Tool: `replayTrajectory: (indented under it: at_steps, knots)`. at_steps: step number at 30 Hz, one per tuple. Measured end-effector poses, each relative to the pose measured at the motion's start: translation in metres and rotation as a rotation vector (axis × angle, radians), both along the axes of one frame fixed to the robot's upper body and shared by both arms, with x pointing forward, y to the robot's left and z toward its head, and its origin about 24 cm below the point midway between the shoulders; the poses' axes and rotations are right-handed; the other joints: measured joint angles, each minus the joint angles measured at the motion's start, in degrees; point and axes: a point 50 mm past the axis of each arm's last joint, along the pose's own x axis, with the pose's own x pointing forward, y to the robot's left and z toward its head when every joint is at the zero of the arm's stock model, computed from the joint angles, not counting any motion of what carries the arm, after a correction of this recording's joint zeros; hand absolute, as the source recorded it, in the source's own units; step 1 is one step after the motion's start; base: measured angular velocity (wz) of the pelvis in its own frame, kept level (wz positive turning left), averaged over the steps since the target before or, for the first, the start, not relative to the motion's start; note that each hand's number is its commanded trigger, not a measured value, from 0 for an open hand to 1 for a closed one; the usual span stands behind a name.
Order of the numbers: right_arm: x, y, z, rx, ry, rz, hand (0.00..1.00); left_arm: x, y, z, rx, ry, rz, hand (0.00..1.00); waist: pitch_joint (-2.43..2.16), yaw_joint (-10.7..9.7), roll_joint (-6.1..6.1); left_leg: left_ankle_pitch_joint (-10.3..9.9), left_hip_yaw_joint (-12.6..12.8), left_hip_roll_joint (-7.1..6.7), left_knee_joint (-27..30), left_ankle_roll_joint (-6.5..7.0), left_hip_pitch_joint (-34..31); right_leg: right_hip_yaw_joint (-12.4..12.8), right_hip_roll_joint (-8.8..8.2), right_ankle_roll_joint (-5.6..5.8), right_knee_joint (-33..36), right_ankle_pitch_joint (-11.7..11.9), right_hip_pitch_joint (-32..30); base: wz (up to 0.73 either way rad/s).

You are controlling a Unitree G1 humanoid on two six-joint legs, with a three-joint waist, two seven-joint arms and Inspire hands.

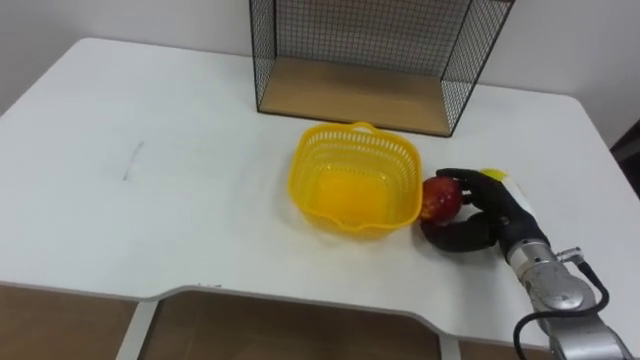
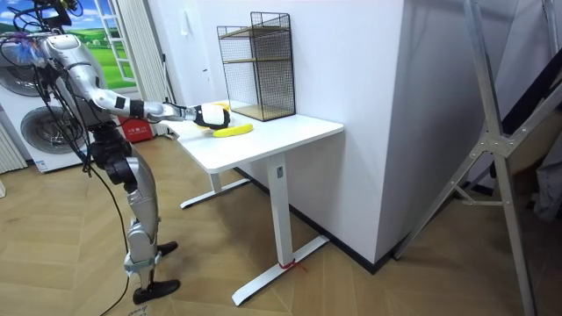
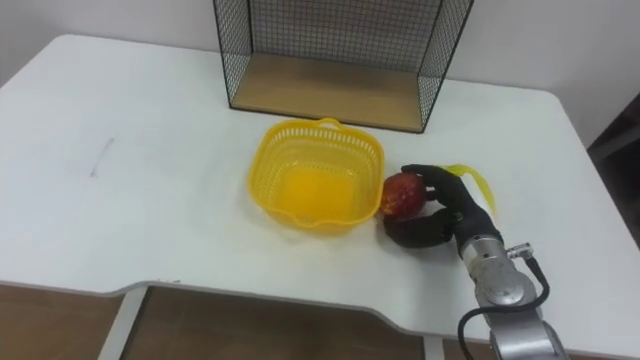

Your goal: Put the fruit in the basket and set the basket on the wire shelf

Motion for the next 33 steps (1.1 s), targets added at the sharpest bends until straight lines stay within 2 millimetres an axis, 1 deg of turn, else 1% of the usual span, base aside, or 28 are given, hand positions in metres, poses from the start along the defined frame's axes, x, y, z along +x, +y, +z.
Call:
replayTrajectory:
  at_steps: [4, 8, 10, 14, 17, 19, 20, 23, 25, 27, 31, 33]
  knots:
    - [-0.001, -0.001, -0.001, 0.035, 0.002, -0.017, 1.0, 0.0, 0.0, 0.0, 0.0, 0.0, 0.0, 0.0, 0.03, -0.1, 0.15, 0.0, 0.0, -0.01, 0.2, 0.0, 0.3, -0.1, 0.02, 0.01, -0.2, 0.0, 0.4, 0.0]
    - [-0.005, -0.004, -0.003, 0.135, -0.001, -0.062, 1.0, -0.001, 0.0, 0.0, -0.001, 0.004, 0.0, 0.0, -0.04, -0.6, 0.61, -0.1, 0.0, -0.03, 0.6, 0.02, 0.0, 0.0, 0.06, 0.07, -0.4, 0.0, 0.4, 0.0]
    - [-0.005, -0.005, -0.003, 0.163, -0.005, -0.075, 1.0, -0.002, 0.0, 0.0, -0.003, 0.006, 0.001, 0.0, -0.14, -1.0, 0.8, -0.1, 0.0, -0.04, 0.6, 0.03, -0.1, 0.1, 0.05, 0.07, -0.4, 0.0, 0.3, 0.0]
    - [-0.008, -0.005, -0.003, 0.22, -0.016, -0.098, 1.0, -0.006, 0.0, 0.0, -0.001, 0.015, 0.006, 0.0, -0.49, -1.5, 1.39, -0.1, 0.0, -0.04, 0.5, 0.03, -0.1, 0.0, 0.05, 0.08, -0.5, -0.1, 0.3, 0.0]
    - [-0.009, -0.006, -0.003, 0.264, -0.024, -0.123, 1.0, -0.01, 0.0, -0.001, 0.001, 0.028, 0.011, 0.0, -0.76, -2.0, 1.53, 0.0, 0.2, -0.13, -0.1, 0.03, 0.7, 0.6, 0.05, 0.17, -1.0, 0.0, 0.9, -0.03]
    - [-0.009, -0.005, -0.003, 0.291, -0.03, -0.142, 1.0, -0.011, -0.001, -0.001, 0.0, 0.03, 0.012, 0.0, -0.68, -2.1, 1.46, 0.0, 0.4, -0.21, -0.4, 0.03, 1.3, 0.7, 0.01, 0.2, -1.2, 0.0, 1.4, -0.02]
    - [-0.009, -0.005, -0.004, 0.303, -0.03, -0.152, 1.0, -0.012, -0.001, -0.001, -0.001, 0.032, 0.012, 0.0, -0.75, -2.4, 1.39, 0.0, 0.4, -0.22, -0.5, 0.02, 1.5, 0.7, 0.01, 0.22, -1.2, 0.0, 1.5, 0.0]
    - [-0.007, -0.004, -0.001, 0.346, -0.054, -0.176, 1.0, -0.011, -0.005, -0.002, -0.01, 0.03, 0.014, 0.0, -0.62, -3.1, 1.46, 0.0, 0.4, -0.22, -0.5, 0.02, 1.4, 0.7, 0.0, 0.22, -1.3, 0.0, 1.4, 0.0]
    - [-0.007, -0.005, 0.001, 0.359, -0.075, -0.197, 1.0, -0.01, -0.006, -0.002, -0.013, 0.026, 0.012, 0.0, -0.58, -3.2, 1.5, 0.0, 0.4, -0.21, -0.5, 0.02, 1.3, 0.8, 0.02, 0.22, -1.3, 0.0, 1.3, 0.0]
    - [-0.003, -0.006, 0.012, 0.394, -0.139, -0.222, 1.0, -0.01, -0.008, -0.003, -0.02, 0.022, 0.011, 0.0, -0.38, -3.2, 1.83, 0.0, 0.5, -0.21, -0.5, 0.02, 1.2, 0.9, 0.02, 0.22, -1.3, 0.0, 1.1, 0.0]
    - [0.001, -0.004, 0.025, 0.435, -0.205, -0.217, 1.0, -0.015, -0.01, -0.005, -0.031, 0.037, 0.014, 0.0, -0.36, -3.1, 1.87, 0.0, 0.5, -0.21, -0.7, 0.02, 1.5, 0.9, 0.02, 0.22, -1.3, 0.0, 1.3, 0.0]
    - [0.004, -0.002, 0.032, 0.438, -0.233, -0.202, 1.0, -0.012, -0.014, -0.006, -0.04, 0.031, 0.015, 0.0, -0.32, -3.0, 1.9, 0.0, 0.6, -0.22, -0.9, 0.02, 1.5, 0.9, 0.02, 0.22, -1.2, 0.0, 1.2, 0.0]
